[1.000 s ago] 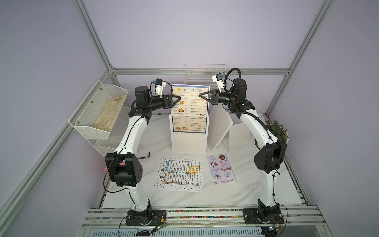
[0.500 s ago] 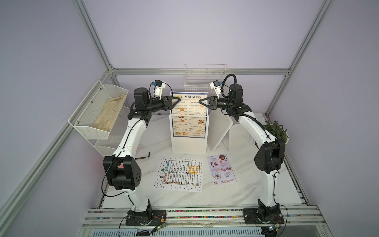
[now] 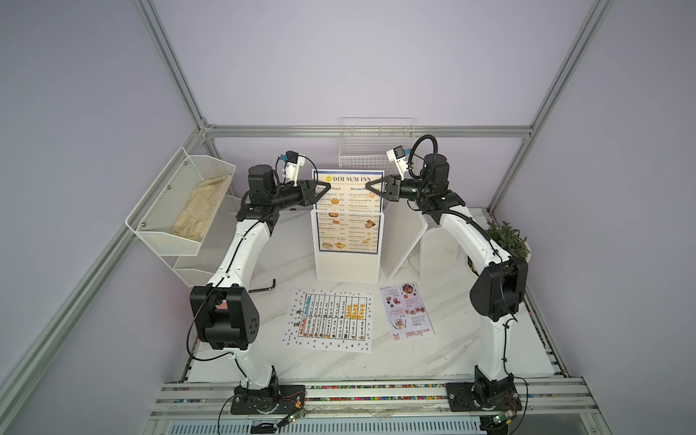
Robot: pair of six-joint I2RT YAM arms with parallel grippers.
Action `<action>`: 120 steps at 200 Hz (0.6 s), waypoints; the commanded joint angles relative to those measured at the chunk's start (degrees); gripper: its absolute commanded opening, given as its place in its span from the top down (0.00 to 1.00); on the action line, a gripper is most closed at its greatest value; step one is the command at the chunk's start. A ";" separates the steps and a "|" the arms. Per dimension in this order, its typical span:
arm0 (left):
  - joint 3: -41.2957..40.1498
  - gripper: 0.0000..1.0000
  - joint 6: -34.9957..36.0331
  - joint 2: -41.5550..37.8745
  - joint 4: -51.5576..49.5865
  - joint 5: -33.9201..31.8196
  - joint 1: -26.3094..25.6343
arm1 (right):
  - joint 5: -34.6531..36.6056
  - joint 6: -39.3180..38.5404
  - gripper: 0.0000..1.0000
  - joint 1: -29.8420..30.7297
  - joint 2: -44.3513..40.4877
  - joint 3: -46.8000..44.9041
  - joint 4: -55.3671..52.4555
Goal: Insert the menus into the narrow rack
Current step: Insert the menu into the narrow rack.
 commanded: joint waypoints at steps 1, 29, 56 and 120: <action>-1.34 0.60 0.59 -3.33 1.70 -0.04 0.49 | 0.76 -1.70 0.77 0.45 -2.41 1.78 -0.06; -1.30 0.61 0.60 -3.36 1.70 -0.05 0.49 | 1.26 -2.47 0.75 0.48 -2.54 2.42 -1.10; -1.22 0.61 0.60 -3.41 1.62 -0.15 0.48 | 1.61 -2.60 0.75 0.43 -2.67 2.65 -1.28; -0.21 0.61 1.47 -3.06 0.38 -0.73 0.53 | 1.69 -2.83 0.74 0.47 -2.09 4.67 -2.10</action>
